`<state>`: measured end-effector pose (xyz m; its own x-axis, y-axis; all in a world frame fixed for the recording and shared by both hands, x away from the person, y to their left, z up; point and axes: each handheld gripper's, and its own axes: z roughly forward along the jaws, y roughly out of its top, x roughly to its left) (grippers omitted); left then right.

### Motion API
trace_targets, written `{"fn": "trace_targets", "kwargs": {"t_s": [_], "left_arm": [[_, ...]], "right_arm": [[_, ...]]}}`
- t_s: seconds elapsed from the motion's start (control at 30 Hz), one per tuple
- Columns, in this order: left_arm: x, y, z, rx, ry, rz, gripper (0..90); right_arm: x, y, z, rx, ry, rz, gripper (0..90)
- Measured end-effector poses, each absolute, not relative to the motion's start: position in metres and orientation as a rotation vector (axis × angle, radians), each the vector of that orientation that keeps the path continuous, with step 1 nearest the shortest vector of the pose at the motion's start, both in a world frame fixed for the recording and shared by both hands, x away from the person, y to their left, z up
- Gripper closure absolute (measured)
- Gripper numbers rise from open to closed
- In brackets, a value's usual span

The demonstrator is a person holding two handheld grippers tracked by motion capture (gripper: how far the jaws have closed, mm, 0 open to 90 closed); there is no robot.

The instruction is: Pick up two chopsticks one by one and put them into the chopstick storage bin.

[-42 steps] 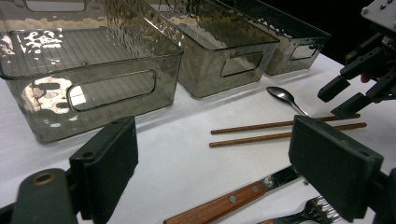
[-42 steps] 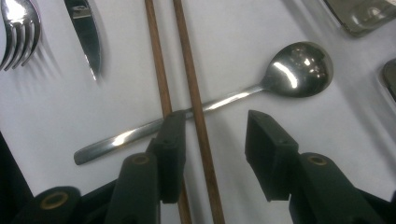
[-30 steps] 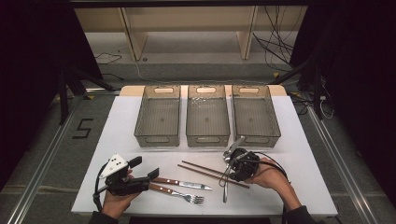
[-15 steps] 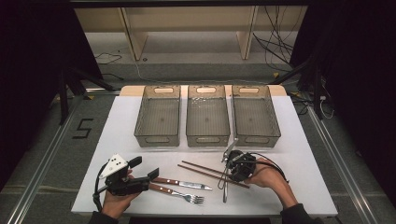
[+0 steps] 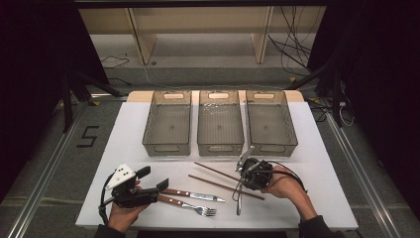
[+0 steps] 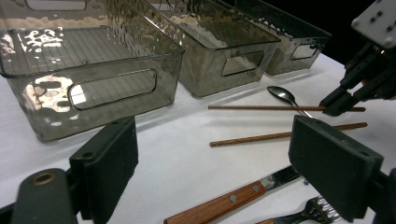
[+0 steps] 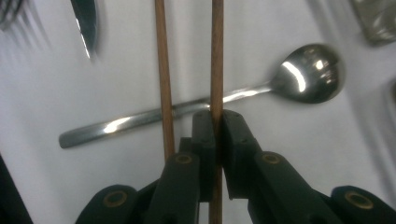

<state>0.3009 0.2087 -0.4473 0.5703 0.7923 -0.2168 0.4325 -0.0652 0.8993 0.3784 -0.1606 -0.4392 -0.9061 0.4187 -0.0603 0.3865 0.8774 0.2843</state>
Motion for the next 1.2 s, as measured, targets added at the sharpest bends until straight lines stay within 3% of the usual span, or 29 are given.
{"fn": "trace_targets", "kwargs": {"t_s": [0.37, 1.2], "left_arm": [[0.303, 0.207, -0.444, 1.681, 1.07, 0.375, 15.3], [0.337, 0.158, -0.422, 1.671, 1.111, 0.182, 17.1]], "right_arm": [[0.374, -0.155, -0.423, 0.643, 2.839, 0.63, 85.2], [0.361, -0.114, -0.416, 0.707, 2.631, 1.011, 85.1]]}}
